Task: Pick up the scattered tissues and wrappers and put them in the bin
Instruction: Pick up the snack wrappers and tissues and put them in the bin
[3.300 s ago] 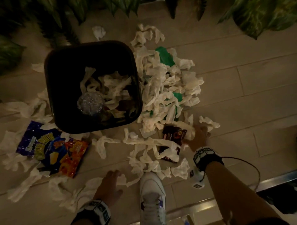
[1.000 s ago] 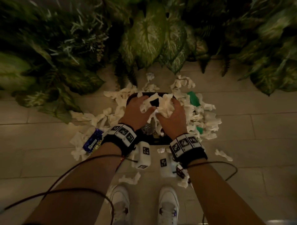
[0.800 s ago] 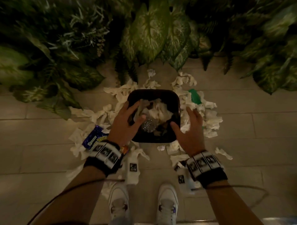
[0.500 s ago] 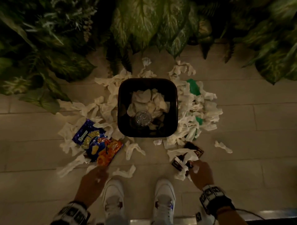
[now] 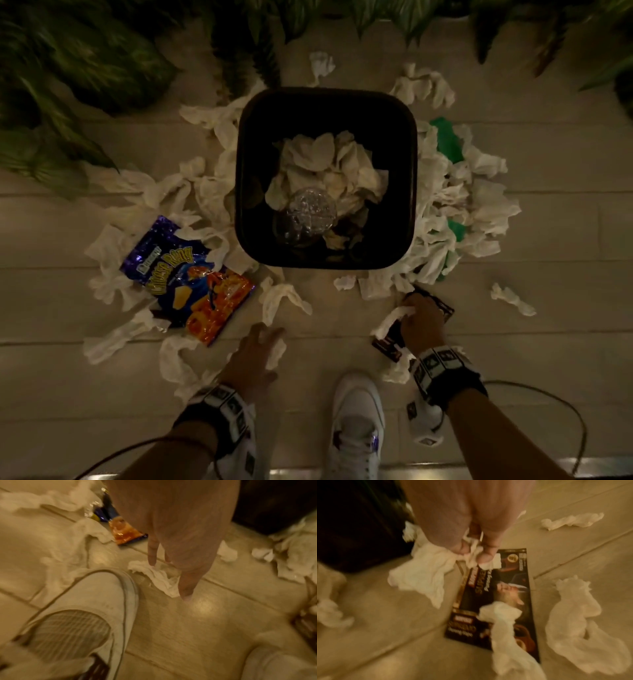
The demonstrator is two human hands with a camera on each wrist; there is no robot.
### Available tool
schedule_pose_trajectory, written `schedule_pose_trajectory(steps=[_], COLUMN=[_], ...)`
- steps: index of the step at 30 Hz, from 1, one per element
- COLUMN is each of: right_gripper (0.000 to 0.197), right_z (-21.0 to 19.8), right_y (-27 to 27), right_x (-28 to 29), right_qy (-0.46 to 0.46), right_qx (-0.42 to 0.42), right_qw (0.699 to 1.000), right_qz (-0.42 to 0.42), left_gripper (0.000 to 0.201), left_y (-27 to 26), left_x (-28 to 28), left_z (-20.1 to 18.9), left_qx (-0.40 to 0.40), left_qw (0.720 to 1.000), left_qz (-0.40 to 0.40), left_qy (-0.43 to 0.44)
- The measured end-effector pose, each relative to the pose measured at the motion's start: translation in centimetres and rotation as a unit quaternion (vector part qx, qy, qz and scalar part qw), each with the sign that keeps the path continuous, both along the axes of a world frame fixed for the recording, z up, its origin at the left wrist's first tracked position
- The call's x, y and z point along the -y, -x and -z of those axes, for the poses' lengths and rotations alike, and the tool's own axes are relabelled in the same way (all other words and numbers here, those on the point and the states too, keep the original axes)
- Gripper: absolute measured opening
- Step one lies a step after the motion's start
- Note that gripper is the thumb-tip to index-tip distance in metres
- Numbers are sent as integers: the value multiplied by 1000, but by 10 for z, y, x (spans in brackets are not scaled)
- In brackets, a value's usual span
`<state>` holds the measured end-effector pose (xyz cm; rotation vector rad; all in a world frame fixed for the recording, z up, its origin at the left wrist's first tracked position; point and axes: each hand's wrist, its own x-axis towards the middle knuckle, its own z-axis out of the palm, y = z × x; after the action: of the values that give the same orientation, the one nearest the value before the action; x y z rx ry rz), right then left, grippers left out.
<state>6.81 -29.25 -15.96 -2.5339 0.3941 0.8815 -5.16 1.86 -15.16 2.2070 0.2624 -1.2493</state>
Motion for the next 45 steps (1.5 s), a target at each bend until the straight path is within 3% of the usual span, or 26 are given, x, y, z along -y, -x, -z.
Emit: schedule_pose_trajectory(steps=[2, 5, 7, 9, 11, 13, 18, 24, 26, 28, 30, 33, 38, 42, 45], right_gripper=[33, 27, 37, 62, 90, 99, 59, 48, 44, 31, 27, 42, 46, 71, 86], right_z=[-18, -32, -27, -15, 6, 26, 34, 16, 9, -4, -22, -44, -43, -23, -12], right_y=[-9, -26, -35, -42, -48, -49, -44, -19, -12, -6, 1, 6, 2, -8, -5], right_x=[0, -8, -19, -32, -42, -46, -55, -55, -58, -71, -92, -134, -209, -249, -270], right_qy=[-26, -42, -56, -41, 18, 70, 36, -8, -12, -26, -42, -59, -100, -85, -67], right_qx=[81, 181, 209, 186, 118, 67, 84, 104, 96, 75, 85, 91, 105, 22, 8], right_qw=[995, 979, 973, 980, 993, 995, 996, 994, 995, 997, 995, 983, 936, 922, 889], right_qz=[60, 88, 77, 53, 8, -35, 1, 14, 7, 11, -31, -151, -322, -378, -452], left_gripper=[81, 55, 40, 39, 53, 64, 93, 50, 50, 53, 42, 27, 63, 67, 84], left_y=[-9, -11, -7, -8, -18, -36, -73, -76, -78, -80, -72, -44, 28, 64, 69], left_x=[11, 12, 5, 1, 3, 5, 7, 12, 11, 3, -11, -41, -100, -127, -137], left_z=[15, 29, 30, 25, 16, 8, 18, 36, 37, 35, 23, 2, -18, -16, -3], left_qx=[-24, -35, -30, -5, 41, 100, 173, 200, 193, 207, 235, 237, 219, 178, 155], left_qw=[997, 998, 995, 997, 997, 994, 982, 961, 964, 970, 971, 963, 922, 922, 925], left_qz=[61, 59, 96, 80, 60, 37, 25, 119, 119, 68, -26, -128, -314, -310, -266], left_qy=[-35, -12, 3, -2, -10, -30, -77, -151, -139, -108, -42, 6, -53, -146, -224])
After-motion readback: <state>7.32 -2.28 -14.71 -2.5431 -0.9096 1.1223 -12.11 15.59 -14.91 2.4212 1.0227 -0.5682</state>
